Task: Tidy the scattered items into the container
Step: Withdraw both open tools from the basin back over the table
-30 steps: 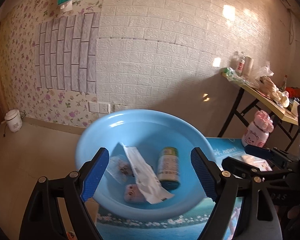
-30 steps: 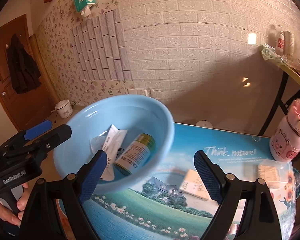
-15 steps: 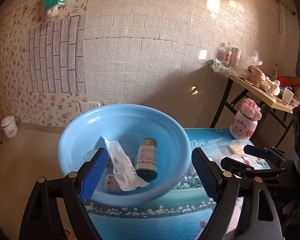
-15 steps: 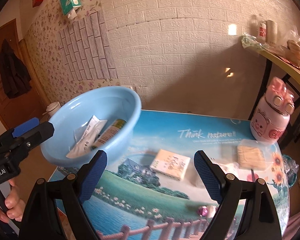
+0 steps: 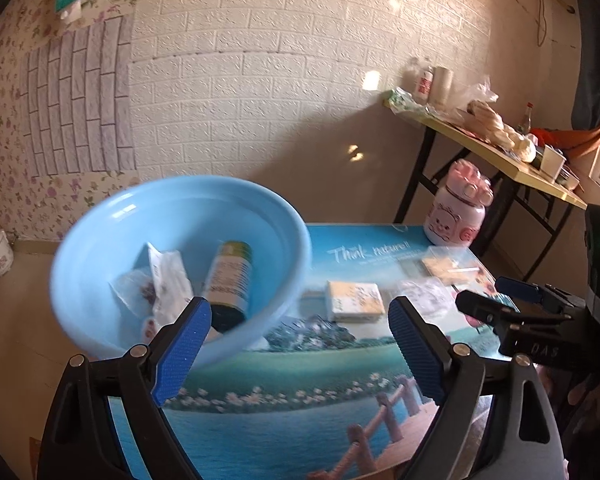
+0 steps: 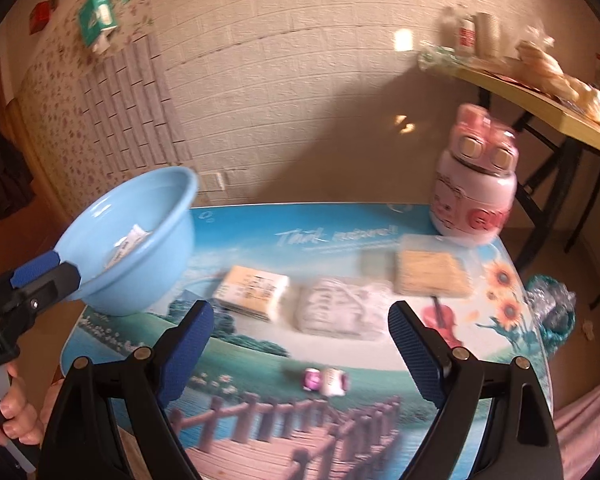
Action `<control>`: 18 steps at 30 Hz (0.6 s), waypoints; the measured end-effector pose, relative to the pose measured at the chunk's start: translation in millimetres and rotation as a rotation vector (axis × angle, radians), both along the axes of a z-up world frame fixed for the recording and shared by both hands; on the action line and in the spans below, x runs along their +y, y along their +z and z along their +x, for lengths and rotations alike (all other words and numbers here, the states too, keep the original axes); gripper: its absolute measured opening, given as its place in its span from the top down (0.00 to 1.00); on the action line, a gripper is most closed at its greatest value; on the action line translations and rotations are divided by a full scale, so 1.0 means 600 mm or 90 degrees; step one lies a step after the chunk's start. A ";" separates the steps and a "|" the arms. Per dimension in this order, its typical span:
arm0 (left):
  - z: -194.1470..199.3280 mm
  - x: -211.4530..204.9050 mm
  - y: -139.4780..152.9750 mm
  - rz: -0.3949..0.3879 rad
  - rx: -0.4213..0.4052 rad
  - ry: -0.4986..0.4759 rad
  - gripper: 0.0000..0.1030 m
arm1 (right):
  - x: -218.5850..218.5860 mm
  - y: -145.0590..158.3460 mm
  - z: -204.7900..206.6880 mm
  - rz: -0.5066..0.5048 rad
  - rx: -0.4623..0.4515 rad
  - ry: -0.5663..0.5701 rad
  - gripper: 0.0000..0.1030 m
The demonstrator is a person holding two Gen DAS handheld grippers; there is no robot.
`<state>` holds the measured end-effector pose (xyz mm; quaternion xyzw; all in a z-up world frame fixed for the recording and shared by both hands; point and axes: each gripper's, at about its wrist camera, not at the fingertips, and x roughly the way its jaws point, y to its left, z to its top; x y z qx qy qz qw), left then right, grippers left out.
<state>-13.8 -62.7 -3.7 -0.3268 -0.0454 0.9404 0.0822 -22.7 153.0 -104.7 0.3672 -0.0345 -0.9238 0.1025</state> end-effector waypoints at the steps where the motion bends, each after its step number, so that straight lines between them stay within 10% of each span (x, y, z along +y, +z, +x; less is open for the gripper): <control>1: 0.002 0.005 -0.004 0.001 -0.004 -0.005 0.12 | 0.009 -0.003 0.003 -0.001 -0.002 -0.007 0.13; 18: 0.009 0.085 -0.069 -0.001 -0.074 -0.061 0.06 | 0.109 -0.059 0.041 -0.002 -0.050 -0.073 0.13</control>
